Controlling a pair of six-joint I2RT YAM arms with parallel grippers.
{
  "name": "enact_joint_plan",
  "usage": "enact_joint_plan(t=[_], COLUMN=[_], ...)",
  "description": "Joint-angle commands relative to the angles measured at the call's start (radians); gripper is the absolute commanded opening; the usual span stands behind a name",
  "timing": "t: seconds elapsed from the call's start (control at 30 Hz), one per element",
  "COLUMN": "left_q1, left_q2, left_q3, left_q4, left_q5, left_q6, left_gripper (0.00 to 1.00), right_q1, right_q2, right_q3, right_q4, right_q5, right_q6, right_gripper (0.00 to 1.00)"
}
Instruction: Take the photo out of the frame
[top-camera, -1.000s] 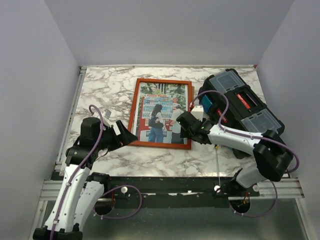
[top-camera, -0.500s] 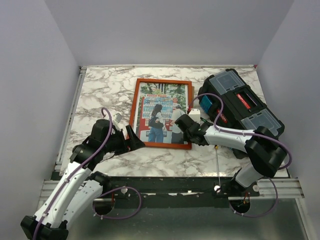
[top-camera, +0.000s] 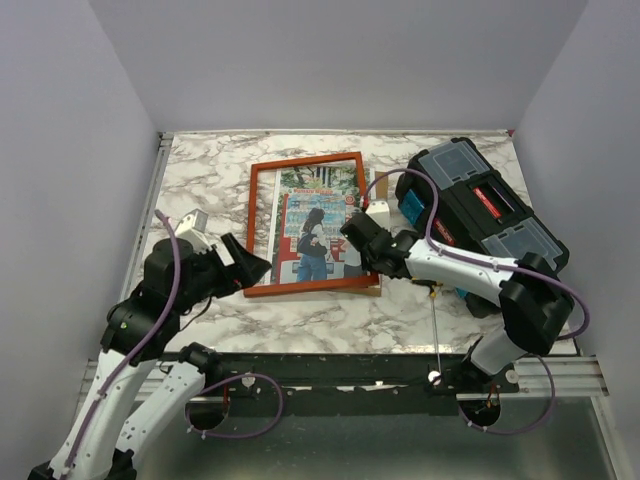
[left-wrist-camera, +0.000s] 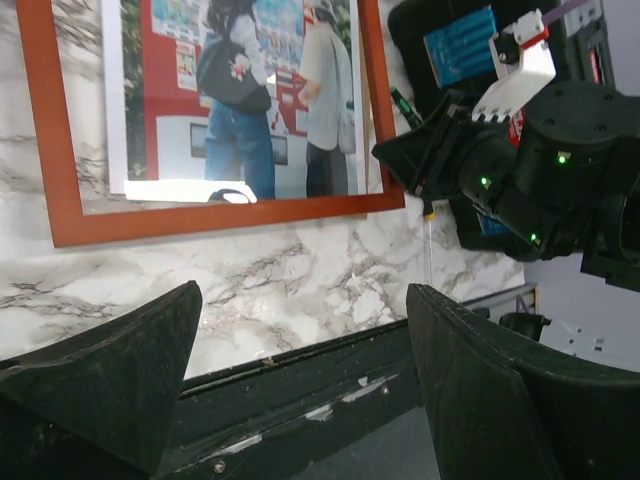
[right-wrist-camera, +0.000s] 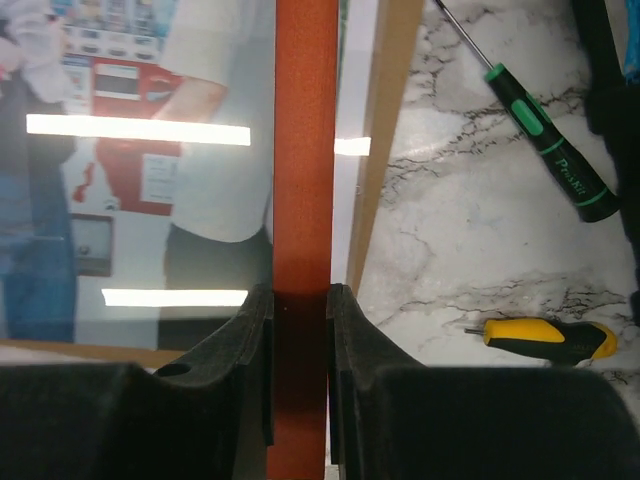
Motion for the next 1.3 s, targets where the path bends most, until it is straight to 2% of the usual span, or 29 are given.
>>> enact_joint_plan(t=[0.0,0.13,0.33,0.5,0.9,1.27], left_q1=[-0.004,-0.004,-0.004,-0.004,-0.005,-0.004], left_q2=[-0.057,-0.072,-0.090,-0.125,-0.189,-0.243], left_q3=[0.085,0.134,0.151,0.164,0.172,0.163], left_q4=[-0.101,-0.144,-0.172,-0.212,-0.241,-0.284], left_q5=[-0.187,-0.245,-0.243,-0.247,-0.261,-0.242], left_q6=[-0.017,-0.020,-0.027,-0.028,0.002,0.012], left_gripper=[0.85,0.85,0.85,0.85,0.85,0.86], right_q1=[0.075,0.130,0.180,0.197,0.256,0.270], right_q2=[-0.016,0.080,0.309,0.479,0.760,0.892], right_q3=[0.115,0.219,0.415,0.606,0.969,1.140], right_q4=[-0.045,-0.031,0.055,0.055,-0.009,-0.059], right_q5=[0.034,0.032,0.050,0.132,0.181,0.206], right_q6=[-0.003,0.047,0.212,0.306,0.335,0.378], right_gripper=[0.01,0.01,0.01,0.01,0.01,0.02])
